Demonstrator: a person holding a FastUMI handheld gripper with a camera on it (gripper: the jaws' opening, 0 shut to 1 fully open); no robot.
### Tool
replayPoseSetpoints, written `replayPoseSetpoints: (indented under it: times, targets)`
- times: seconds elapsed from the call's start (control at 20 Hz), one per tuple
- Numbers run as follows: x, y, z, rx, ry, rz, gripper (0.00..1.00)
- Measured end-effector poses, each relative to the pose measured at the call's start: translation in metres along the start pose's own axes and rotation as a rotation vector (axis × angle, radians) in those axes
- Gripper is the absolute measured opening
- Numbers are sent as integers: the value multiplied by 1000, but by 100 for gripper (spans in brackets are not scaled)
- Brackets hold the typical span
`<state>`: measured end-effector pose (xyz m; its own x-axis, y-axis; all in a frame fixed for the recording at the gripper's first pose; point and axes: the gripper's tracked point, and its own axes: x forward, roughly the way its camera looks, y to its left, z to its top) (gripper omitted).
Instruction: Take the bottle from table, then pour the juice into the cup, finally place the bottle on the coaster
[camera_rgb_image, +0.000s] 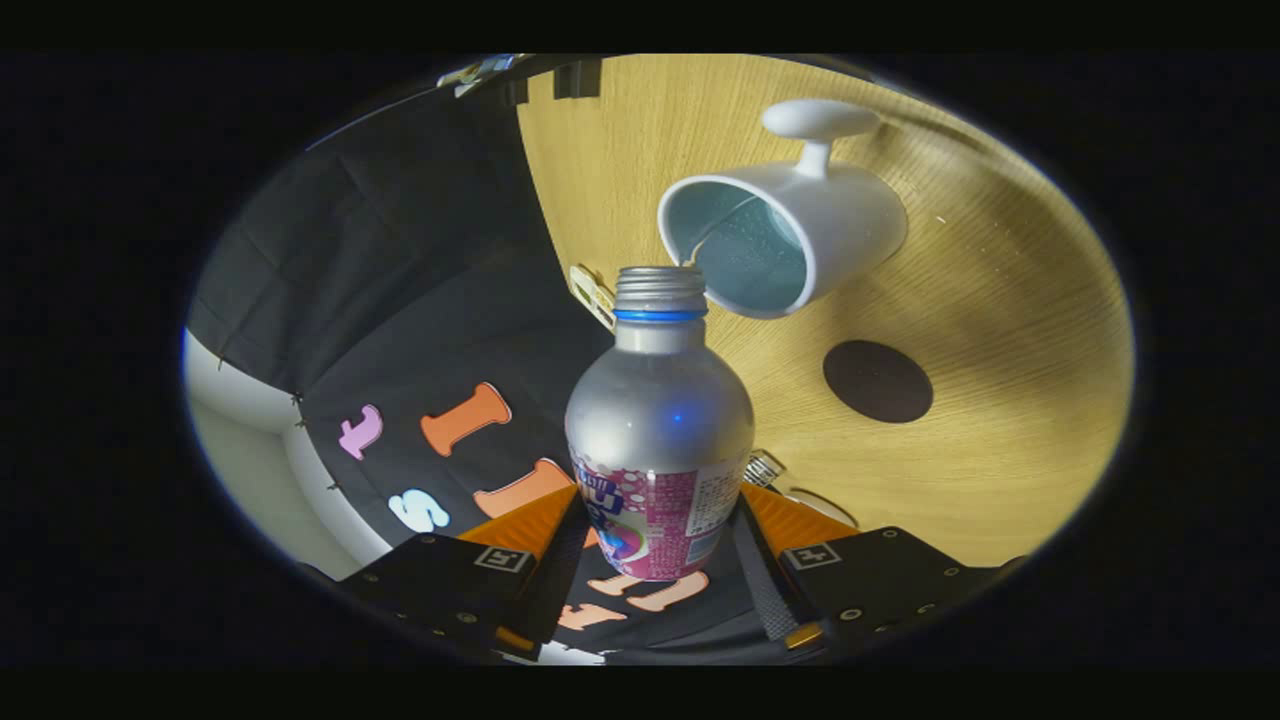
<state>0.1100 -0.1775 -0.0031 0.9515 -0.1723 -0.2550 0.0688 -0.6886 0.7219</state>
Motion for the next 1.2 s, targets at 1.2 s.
replayPoseSetpoints:
  times: [1.2]
  targets:
    - [3,-6,3,39,-18,-17,76]
